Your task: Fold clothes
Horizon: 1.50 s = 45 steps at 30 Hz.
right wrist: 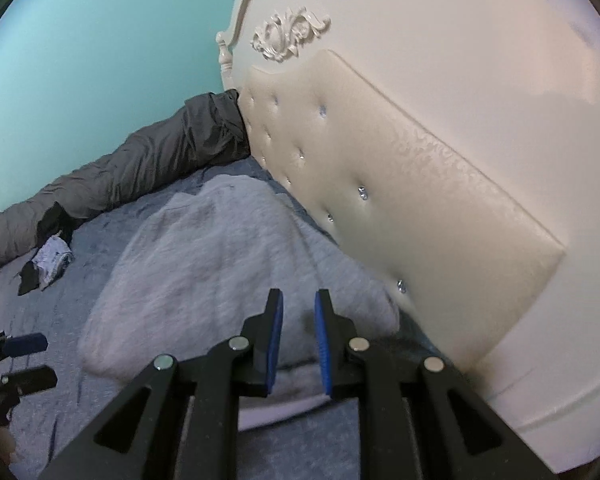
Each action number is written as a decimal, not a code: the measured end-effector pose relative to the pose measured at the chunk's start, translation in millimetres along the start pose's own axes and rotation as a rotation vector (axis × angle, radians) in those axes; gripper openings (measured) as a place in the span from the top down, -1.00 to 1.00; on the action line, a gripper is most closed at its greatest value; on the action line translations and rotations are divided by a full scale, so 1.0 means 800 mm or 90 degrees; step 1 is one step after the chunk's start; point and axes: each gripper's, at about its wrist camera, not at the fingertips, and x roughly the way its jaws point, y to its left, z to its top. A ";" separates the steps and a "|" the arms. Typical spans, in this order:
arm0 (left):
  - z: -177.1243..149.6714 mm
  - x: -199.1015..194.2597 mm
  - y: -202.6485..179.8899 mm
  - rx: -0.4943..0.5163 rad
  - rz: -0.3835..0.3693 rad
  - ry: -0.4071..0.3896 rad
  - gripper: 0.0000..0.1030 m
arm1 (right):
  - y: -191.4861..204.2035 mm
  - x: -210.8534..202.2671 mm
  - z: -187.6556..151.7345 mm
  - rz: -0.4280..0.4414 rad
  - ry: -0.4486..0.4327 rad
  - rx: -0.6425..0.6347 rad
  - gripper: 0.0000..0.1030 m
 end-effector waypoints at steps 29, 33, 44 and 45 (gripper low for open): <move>-0.032 -0.219 -0.066 0.042 0.001 -0.105 -0.58 | 0.070 -0.237 -0.024 -0.011 -0.062 0.036 0.02; -0.038 -0.236 -0.073 0.050 0.003 -0.115 -0.64 | 0.075 -0.261 -0.032 -0.011 -0.066 0.040 -0.04; -0.059 -0.278 -0.090 0.068 0.004 -0.140 -0.77 | 0.096 -0.314 -0.049 -0.030 -0.073 0.030 -0.24; -0.061 -0.281 -0.090 0.068 0.004 -0.141 -0.78 | 0.097 -0.319 -0.051 -0.029 -0.074 0.032 -0.26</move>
